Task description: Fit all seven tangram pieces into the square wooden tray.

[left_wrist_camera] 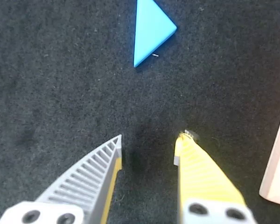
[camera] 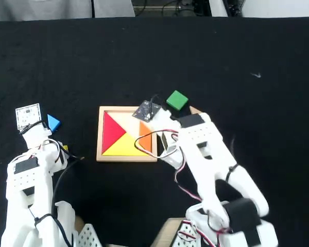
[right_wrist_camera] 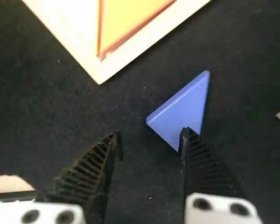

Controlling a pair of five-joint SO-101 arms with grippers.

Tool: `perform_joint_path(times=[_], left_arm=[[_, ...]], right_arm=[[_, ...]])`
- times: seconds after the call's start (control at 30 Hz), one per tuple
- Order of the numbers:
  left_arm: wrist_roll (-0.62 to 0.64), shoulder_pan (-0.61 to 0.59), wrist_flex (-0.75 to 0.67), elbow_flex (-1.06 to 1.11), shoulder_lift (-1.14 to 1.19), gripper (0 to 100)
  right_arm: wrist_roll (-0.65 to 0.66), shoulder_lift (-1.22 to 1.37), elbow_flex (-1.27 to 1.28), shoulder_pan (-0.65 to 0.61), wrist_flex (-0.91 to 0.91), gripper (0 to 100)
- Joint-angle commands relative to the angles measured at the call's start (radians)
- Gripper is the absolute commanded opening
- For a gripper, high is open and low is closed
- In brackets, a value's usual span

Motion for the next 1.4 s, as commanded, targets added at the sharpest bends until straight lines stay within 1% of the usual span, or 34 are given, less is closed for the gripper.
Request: perform_joint_path(times=[0.0,0.27,0.5,0.57,0.67,1.0,1.1,1.37], left_arm=[[0.003,0.013,-0.015,-0.004,-0.02,19],[0.003,0.013,-0.015,-0.004,-0.02,19],[0.003,0.013,-0.015,-0.004,-0.02,19],[0.003,0.013,-0.015,-0.004,-0.02,19],[0.003,0.013,-0.015,-0.004,-0.02,19],[0.003,0.013,-0.015,-0.004,-0.02,19],[0.003,0.013,-0.015,-0.004,-0.02,19],[0.003,0.013,-0.015,-0.004,-0.02,19]], right_arm=[[0.015,0.058,-0.004,0.02,-0.057,21.0],[0.009,0.128,-0.019,0.023,-0.097,20.9],[0.014,0.033,-0.015,0.021,-0.083,21.0],[0.015,0.016,-0.018,0.018,-0.072,22.4],[0.015,0.016,-0.021,0.018,-0.075,25.3],[0.018,0.016,-0.038,0.02,-0.061,25.3],[0.052,0.018,-0.036,0.021,-0.078,25.4],[0.057,0.051,-0.033,0.018,-0.08,25.2]])
